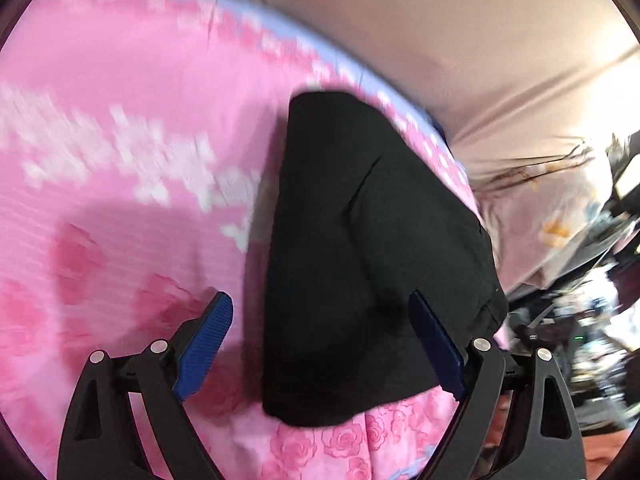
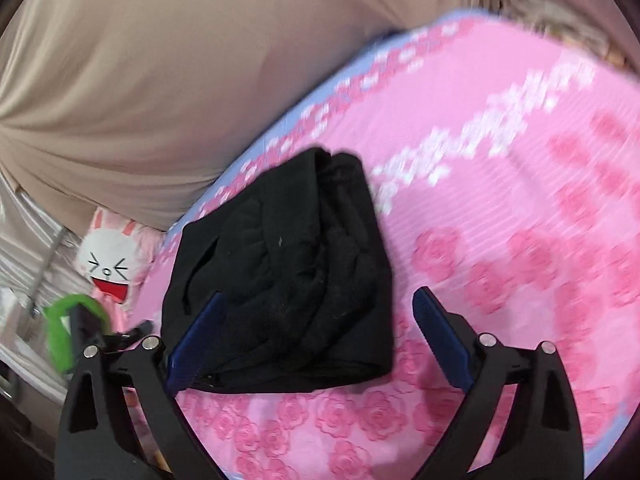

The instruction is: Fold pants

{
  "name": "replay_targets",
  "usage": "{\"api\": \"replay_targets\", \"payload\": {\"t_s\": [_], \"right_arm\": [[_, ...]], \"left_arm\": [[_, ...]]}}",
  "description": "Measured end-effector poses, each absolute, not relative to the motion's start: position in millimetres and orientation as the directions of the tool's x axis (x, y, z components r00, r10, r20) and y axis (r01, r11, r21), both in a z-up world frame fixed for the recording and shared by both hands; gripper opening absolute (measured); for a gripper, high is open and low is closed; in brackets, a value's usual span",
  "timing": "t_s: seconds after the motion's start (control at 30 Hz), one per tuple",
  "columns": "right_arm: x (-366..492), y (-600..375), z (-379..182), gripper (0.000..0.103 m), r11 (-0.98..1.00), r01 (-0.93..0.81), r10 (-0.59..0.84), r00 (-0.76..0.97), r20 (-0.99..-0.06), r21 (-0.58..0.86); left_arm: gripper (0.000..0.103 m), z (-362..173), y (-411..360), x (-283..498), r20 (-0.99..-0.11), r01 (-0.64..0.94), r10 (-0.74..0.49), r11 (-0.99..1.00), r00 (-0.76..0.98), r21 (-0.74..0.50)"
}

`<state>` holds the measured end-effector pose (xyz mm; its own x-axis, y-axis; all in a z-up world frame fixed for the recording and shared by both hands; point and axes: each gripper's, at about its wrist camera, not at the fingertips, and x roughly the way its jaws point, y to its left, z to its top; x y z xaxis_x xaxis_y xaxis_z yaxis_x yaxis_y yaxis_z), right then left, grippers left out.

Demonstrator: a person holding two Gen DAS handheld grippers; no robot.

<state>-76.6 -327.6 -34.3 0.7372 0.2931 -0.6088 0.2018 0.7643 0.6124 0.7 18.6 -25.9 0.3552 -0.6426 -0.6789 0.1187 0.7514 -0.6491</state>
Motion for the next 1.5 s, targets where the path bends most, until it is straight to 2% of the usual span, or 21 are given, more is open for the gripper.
{"api": "replay_targets", "payload": {"t_s": [0.03,0.07,0.1,0.2,0.33,0.4,0.5,0.57,0.63,0.67,0.73,0.77,0.8,0.87,1.0,1.23,1.3,1.33,1.37,1.4,1.5], "right_arm": [[-73.4,-326.4,-39.5,0.091,0.757,0.207,0.304,0.728,-0.614,0.620],[-68.6,-323.5,-46.1,0.067,0.746,0.205,0.328,0.714,-0.619,0.633],[-67.1,-320.0,-46.7,0.057,0.749,0.213,0.323,0.709,-0.627,0.627],[-77.9,-307.7,-19.9,0.039,0.776,0.159,0.310,0.745,-0.590,0.610],[-96.0,-286.2,13.2,0.041,0.809,0.074,0.330,0.764,-0.555,0.583],[-100.4,-276.5,4.6,0.059,0.841,0.079,0.308,0.743,-0.595,0.535],[-109.6,-278.5,-21.0,0.069,0.883,0.190,0.172,0.719,-0.673,0.429],[-118.4,-287.1,-22.0,0.070,0.852,0.190,0.201,0.741,-0.641,0.488],[-119.7,-287.0,-12.6,0.074,0.848,0.178,0.204,0.760,-0.617,0.500],[-116.5,-283.8,-6.3,0.077,0.864,0.165,0.191,0.766,-0.613,0.476],[-107.0,-279.6,-4.8,0.067,0.884,0.158,0.177,0.759,-0.626,0.441],[-96.7,-271.8,-6.1,0.039,0.899,0.159,0.166,0.739,-0.653,0.409],[-91.5,-264.6,-4.3,0.028,0.917,0.168,0.130,0.733,-0.668,0.362],[-88.0,-251.4,8.8,0.022,0.934,0.121,0.140,0.745,-0.653,0.338],[-80.6,-232.1,47.5,0.021,0.927,0.004,0.239,0.765,-0.598,0.376],[-65.2,-208.8,84.7,0.021,0.884,-0.146,0.403,0.720,-0.565,0.444],[-64.6,-206.4,81.2,0.023,0.898,-0.141,0.384,0.711,-0.589,0.417],[-65.2,-209.7,77.1,0.025,0.904,-0.133,0.373,0.709,-0.598,0.406],[-69.4,-221.8,72.6,0.035,0.910,-0.090,0.337,0.728,-0.596,0.405],[-76.2,-234.2,68.9,0.049,0.907,-0.058,0.316,0.748,-0.583,0.418],[-105.7,-278.4,48.6,0.080,0.901,0.079,0.206,0.787,-0.581,0.426]], "left_arm": [[0.088,-27.6,19.7,3.7,-0.646,0.132,-0.669,0.725,0.367,-0.676],[0.082,-27.2,17.8,5.8,-0.635,0.148,-0.680,0.716,0.368,-0.682],[0.054,-29.0,13.9,9.0,-0.622,0.155,-0.707,0.693,0.336,-0.704],[0.023,-8.9,17.6,4.9,-0.611,0.203,-0.702,0.701,0.366,-0.684],[0.014,28.2,54.0,-22.4,-0.586,0.243,-0.679,0.720,0.443,-0.651],[0.014,33.6,76.9,-37.6,-0.619,0.211,-0.603,0.780,0.503,-0.589],[0.013,22.1,97.9,-48.9,-0.692,0.135,-0.474,0.864,0.545,-0.485],[0.018,21.9,97.3,-56.8,-0.692,0.143,-0.468,0.869,0.551,-0.474],[0.057,31.1,79.1,-64.0,-0.674,0.206,-0.485,0.867,0.557,-0.454],[0.064,33.8,72.9,-66.9,-0.671,0.219,-0.479,0.872,0.566,-0.438],[0.066,42.6,50.0,-76.8,-0.653,0.284,-0.471,0.881,0.593,-0.378],[0.067,44.4,43.7,-81.4,-0.649,0.307,-0.475,0.880,0.594,-0.364],[0.070,45.7,33.7,-87.3,-0.641,0.332,-0.489,0.872,0.592,-0.359],[0.071,47.6,17.8,-97.6,-0.623,0.388,-0.543,0.840,0.563,-0.380],[0.091,65.4,-36.7,-122.4,-0.608,0.550,-0.580,0.792,0.541,-0.266],[0.092,54.8,-140.7,-106.3,-0.635,0.627,-0.545,0.770,0.548,-0.120],[0.077,49.6,-147.8,-93.2,-0.633,0.583,-0.511,0.805,0.582,-0.113],[0.041,48.0,-147.9,-84.6,-0.644,0.565,-0.496,0.817,0.582,-0.118],[0.023,46.6,-144.4,-76.0,-0.661,0.549,-0.487,0.825,0.571,-0.132],[0.014,47.1,-133.5,-65.4,-0.666,0.557,-0.535,0.804,0.520,-0.211],[0.012,65.5,-82.0,-52.3,-0.603,0.516,-0.617,0.777,0.506,-0.361]]}}
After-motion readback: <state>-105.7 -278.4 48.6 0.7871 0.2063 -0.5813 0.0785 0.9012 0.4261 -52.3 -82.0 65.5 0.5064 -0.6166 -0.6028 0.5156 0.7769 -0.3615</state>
